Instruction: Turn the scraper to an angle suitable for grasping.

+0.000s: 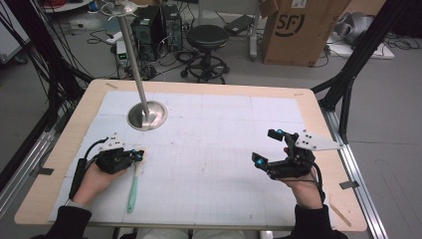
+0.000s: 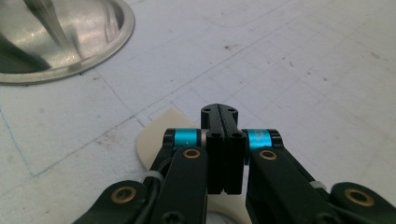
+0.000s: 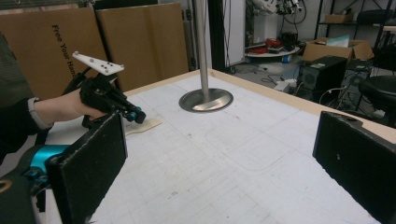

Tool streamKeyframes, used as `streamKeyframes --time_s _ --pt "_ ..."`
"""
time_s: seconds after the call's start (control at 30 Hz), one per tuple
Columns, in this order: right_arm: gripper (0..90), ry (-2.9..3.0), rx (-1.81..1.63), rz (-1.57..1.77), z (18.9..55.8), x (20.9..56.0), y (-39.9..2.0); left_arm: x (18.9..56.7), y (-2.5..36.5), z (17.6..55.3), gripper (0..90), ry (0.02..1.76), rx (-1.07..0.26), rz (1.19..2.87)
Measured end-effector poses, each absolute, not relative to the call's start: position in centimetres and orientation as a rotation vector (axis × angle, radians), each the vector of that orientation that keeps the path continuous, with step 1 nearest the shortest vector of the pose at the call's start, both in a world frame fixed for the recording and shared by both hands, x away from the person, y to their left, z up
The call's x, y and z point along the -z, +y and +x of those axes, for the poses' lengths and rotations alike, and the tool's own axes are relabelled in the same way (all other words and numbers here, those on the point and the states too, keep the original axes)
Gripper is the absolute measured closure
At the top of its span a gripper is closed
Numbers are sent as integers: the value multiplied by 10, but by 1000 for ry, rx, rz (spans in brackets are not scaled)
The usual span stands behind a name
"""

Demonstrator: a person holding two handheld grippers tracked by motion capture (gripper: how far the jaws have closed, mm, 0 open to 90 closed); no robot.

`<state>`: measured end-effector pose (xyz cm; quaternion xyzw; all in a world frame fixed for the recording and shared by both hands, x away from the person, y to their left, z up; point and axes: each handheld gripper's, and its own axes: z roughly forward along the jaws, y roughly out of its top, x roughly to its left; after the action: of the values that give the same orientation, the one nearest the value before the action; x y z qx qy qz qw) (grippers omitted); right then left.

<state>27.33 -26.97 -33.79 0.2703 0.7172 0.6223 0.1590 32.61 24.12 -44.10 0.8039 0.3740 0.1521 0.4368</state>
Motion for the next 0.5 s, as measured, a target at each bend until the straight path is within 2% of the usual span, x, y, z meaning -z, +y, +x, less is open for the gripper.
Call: streamKeyframes --time_s 0.23,0.5 --pt "18 2025 -1769 796 267 339 -279 443 229 341 897 923 -374 2034" --pt "18 2004 -1758 819 259 339 -289 445 213 349 897 886 -438 2094"
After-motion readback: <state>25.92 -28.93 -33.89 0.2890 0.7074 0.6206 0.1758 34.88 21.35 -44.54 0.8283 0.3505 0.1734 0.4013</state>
